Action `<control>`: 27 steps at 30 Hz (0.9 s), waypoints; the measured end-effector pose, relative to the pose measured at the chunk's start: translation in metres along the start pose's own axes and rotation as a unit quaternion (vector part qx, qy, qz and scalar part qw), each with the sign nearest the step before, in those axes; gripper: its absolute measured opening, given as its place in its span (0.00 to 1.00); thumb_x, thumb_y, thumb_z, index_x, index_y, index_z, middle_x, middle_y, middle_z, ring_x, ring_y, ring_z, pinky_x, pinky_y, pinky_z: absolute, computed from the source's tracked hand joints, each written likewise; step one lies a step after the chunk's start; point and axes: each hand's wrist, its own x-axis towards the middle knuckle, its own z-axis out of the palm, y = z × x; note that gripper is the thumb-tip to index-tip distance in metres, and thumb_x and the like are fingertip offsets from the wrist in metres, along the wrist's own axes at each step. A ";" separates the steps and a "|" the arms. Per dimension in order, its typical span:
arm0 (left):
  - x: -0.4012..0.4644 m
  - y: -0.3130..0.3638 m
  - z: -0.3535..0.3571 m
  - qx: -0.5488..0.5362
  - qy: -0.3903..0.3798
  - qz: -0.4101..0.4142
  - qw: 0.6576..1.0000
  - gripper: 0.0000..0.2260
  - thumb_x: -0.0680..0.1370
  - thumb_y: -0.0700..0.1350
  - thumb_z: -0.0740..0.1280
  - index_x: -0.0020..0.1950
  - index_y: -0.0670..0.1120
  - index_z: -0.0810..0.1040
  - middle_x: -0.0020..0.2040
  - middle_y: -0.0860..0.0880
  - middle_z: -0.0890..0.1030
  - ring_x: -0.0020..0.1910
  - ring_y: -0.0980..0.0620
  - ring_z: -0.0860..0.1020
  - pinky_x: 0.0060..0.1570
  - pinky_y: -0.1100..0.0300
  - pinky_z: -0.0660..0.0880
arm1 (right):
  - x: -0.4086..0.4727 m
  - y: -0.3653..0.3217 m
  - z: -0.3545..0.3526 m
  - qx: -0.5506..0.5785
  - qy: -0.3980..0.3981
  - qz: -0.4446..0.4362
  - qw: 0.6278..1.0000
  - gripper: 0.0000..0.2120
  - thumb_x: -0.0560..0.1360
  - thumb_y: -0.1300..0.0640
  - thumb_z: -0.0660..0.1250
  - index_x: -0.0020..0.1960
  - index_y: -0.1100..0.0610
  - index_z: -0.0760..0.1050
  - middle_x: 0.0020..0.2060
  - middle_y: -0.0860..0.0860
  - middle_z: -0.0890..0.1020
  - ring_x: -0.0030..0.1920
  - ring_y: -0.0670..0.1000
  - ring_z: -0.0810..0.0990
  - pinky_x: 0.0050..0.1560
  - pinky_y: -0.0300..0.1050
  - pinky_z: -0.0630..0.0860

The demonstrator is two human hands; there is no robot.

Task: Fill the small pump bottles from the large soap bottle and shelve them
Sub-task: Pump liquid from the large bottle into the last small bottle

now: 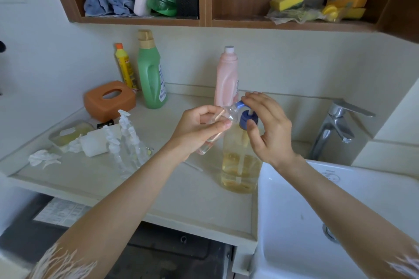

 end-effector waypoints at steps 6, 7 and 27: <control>0.002 -0.011 -0.003 0.005 0.012 -0.013 1.000 0.14 0.64 0.48 0.77 0.47 0.48 0.81 0.39 0.50 0.84 0.30 0.56 0.76 0.33 0.62 0.72 | -0.011 0.002 0.017 0.010 0.042 0.005 0.999 0.18 0.70 0.62 0.58 0.55 0.68 0.79 0.54 0.60 0.81 0.58 0.61 0.78 0.63 0.54 0.72; 0.003 -0.012 -0.003 0.004 0.013 -0.013 1.000 0.14 0.63 0.49 0.78 0.46 0.49 0.82 0.38 0.50 0.84 0.29 0.56 0.76 0.32 0.62 0.71 | -0.012 0.002 0.018 0.012 0.043 0.006 0.999 0.18 0.70 0.63 0.58 0.55 0.68 0.79 0.54 0.60 0.81 0.58 0.61 0.78 0.63 0.55 0.72; 0.005 -0.004 -0.003 -0.014 0.009 0.011 1.000 0.08 0.73 0.38 0.73 0.51 0.42 0.80 0.36 0.53 0.83 0.29 0.58 0.77 0.30 0.66 0.72 | -0.003 0.004 0.005 0.010 -0.012 -0.014 1.000 0.21 0.72 0.63 0.58 0.62 0.71 0.74 0.62 0.63 0.76 0.66 0.62 0.72 0.69 0.53 0.68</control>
